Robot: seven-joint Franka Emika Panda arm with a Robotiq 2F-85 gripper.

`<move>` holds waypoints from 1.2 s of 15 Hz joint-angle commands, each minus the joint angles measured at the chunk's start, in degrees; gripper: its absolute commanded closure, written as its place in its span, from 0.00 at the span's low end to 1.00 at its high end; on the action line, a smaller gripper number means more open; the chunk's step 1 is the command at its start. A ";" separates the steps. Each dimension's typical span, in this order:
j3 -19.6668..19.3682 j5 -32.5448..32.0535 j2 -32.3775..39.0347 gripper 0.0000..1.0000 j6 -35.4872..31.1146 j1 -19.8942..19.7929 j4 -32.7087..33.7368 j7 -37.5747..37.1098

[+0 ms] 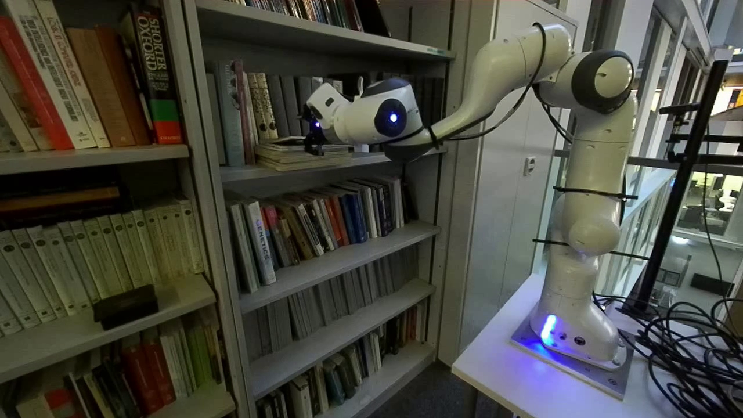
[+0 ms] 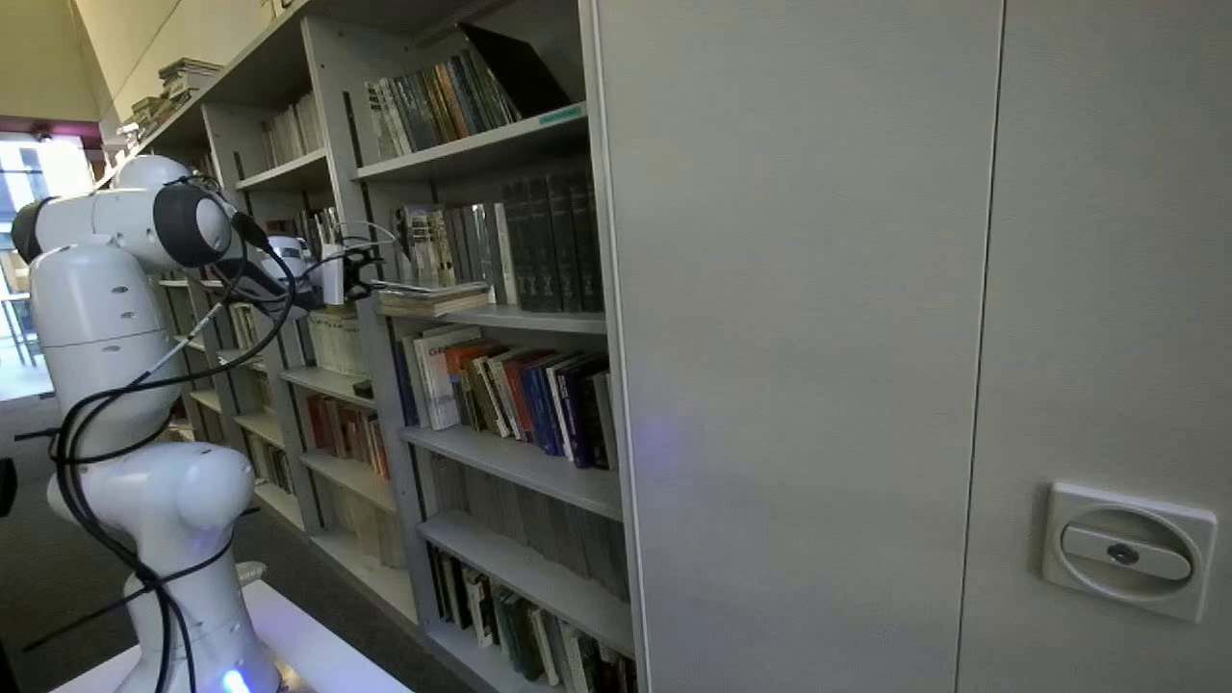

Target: Pull one of the books out of the shelf and lay it on top of the pile of books

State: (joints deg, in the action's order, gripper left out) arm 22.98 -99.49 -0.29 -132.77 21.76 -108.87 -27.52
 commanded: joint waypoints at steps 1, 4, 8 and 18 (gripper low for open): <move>0.14 -0.31 0.70 0.07 1.46 0.60 2.07 1.41; 0.20 0.10 0.56 0.00 1.05 0.68 2.62 2.01; 0.30 0.50 0.13 0.00 0.76 0.67 2.78 1.80; -1.80 16.10 -7.39 0.00 -2.68 -0.90 -2.80 9.13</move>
State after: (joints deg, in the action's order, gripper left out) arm 22.87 -89.82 -2.12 -132.99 21.94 -108.21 -22.46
